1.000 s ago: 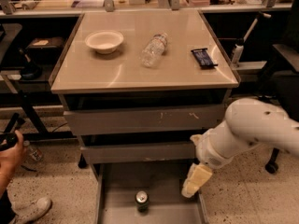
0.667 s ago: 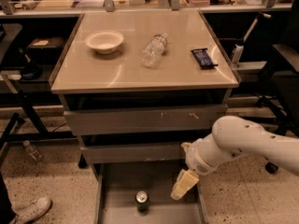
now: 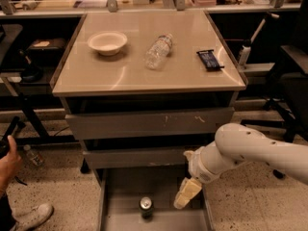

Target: Pick green can from bottom drawer and place on counter

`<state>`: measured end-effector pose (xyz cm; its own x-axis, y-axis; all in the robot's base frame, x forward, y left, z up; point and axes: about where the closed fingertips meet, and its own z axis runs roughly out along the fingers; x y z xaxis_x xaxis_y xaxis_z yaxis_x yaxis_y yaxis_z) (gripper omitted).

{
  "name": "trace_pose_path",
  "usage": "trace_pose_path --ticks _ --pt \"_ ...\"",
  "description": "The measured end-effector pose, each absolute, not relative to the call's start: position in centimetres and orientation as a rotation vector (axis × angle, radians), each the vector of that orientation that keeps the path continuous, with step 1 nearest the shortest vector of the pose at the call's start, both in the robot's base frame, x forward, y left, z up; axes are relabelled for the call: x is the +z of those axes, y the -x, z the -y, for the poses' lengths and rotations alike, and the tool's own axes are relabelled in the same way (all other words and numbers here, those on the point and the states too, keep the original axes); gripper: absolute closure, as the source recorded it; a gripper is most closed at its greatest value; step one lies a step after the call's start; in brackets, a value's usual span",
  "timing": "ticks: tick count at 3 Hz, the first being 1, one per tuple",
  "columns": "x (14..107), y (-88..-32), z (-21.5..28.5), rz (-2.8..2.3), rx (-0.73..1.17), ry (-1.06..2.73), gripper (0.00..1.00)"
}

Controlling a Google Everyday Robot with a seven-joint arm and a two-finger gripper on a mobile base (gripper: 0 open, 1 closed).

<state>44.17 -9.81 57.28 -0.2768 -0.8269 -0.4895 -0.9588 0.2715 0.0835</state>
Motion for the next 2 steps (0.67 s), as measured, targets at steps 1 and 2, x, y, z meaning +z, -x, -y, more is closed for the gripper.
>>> trace_pose_path --ticks 1,2 --pt "52.1 -43.8 9.6 -2.198 0.587 1.564 0.00" --pt "46.6 -44.0 9.1 -2.197 0.624 1.460 0.00"
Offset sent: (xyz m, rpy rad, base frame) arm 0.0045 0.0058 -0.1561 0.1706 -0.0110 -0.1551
